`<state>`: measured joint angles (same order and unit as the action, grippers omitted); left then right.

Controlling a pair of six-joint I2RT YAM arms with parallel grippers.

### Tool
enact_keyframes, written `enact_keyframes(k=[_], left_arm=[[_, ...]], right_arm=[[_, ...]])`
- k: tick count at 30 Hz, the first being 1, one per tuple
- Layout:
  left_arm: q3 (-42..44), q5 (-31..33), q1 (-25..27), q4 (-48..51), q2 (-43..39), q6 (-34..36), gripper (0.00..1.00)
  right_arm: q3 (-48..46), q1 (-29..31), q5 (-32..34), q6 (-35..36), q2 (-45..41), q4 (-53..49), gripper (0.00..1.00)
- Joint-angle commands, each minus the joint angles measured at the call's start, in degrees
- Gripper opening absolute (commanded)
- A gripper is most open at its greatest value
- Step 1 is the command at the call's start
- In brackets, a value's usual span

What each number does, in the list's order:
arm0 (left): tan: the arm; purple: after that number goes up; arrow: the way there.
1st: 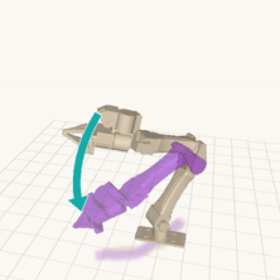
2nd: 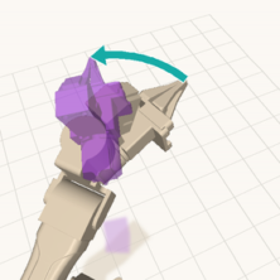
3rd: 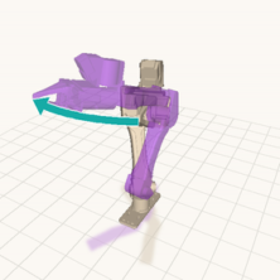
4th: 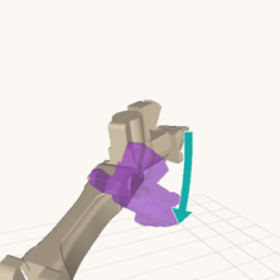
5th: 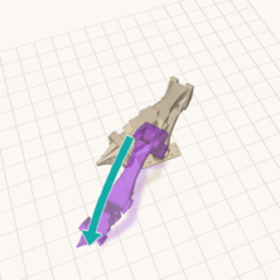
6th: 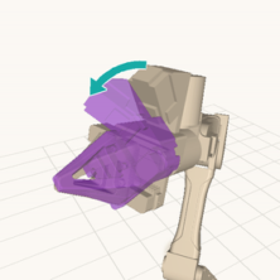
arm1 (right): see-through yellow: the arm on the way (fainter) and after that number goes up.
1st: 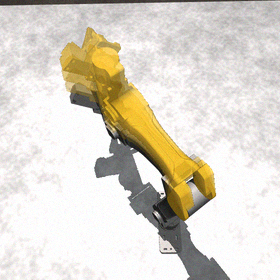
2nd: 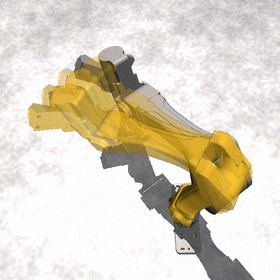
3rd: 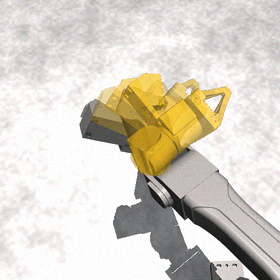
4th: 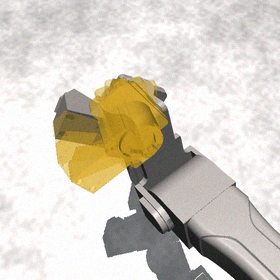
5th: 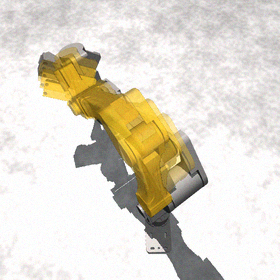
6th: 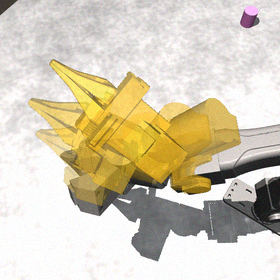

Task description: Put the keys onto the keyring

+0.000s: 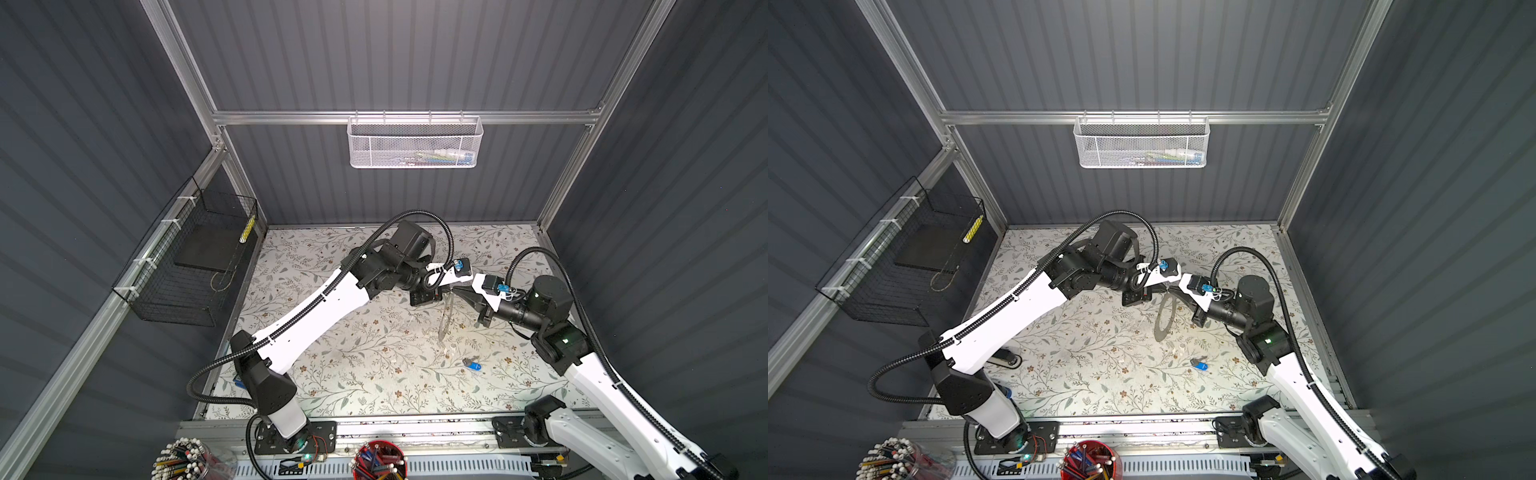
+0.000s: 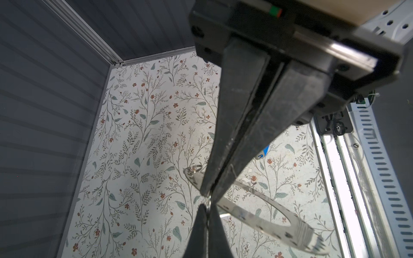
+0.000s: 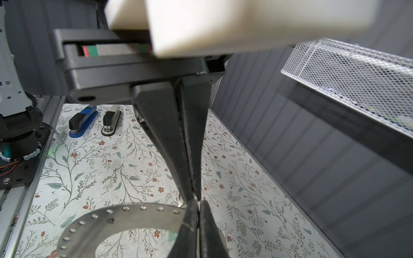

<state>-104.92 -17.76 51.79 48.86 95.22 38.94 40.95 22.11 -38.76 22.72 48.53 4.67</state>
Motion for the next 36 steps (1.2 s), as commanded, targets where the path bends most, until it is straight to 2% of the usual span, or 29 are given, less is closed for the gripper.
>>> enact_keyframes(k=[1, 7, 12, 15, 18, 21, 27, 36], left_arm=[[2.03, -3.20, 0.74, -3.23, -3.22, 1.89, 0.00], [4.77, -4.63, 0.74, -6.71, -5.32, 2.25, 0.00], [6.15, -2.84, 0.65, -7.57, -5.86, 1.84, 0.01], [9.04, -1.82, -0.65, -10.24, -7.32, -1.55, 0.33], [14.42, -4.05, -4.09, -15.34, -10.32, -5.53, 0.39], [20.44, -5.00, -4.76, -22.24, -13.60, -9.10, 0.43], [29.08, -8.38, -4.78, -32.82, -15.60, -16.61, 0.44], [34.84, -11.95, -4.75, -44.44, -14.60, -25.39, 0.39]], right_arm=[[0.46, -0.05, 0.09, -0.53, 0.51, -0.52, 0.02], [0.33, -0.05, -2.58, -1.23, 0.86, -0.45, 0.00], [-0.20, -0.22, -2.76, -2.36, 0.51, 1.17, 0.00], [-0.86, -0.57, -3.30, -3.75, 0.16, 3.59, 0.00], [-1.14, -0.75, -3.85, -4.72, -0.18, 5.52, 0.00], [-1.61, -0.93, -3.78, -6.02, -0.54, 7.96, 0.00], [-2.49, -1.19, -3.45, -8.84, -0.31, 13.18, 0.00], [-3.10, -1.21, -2.68, -11.21, 0.16, 16.53, 0.00]])
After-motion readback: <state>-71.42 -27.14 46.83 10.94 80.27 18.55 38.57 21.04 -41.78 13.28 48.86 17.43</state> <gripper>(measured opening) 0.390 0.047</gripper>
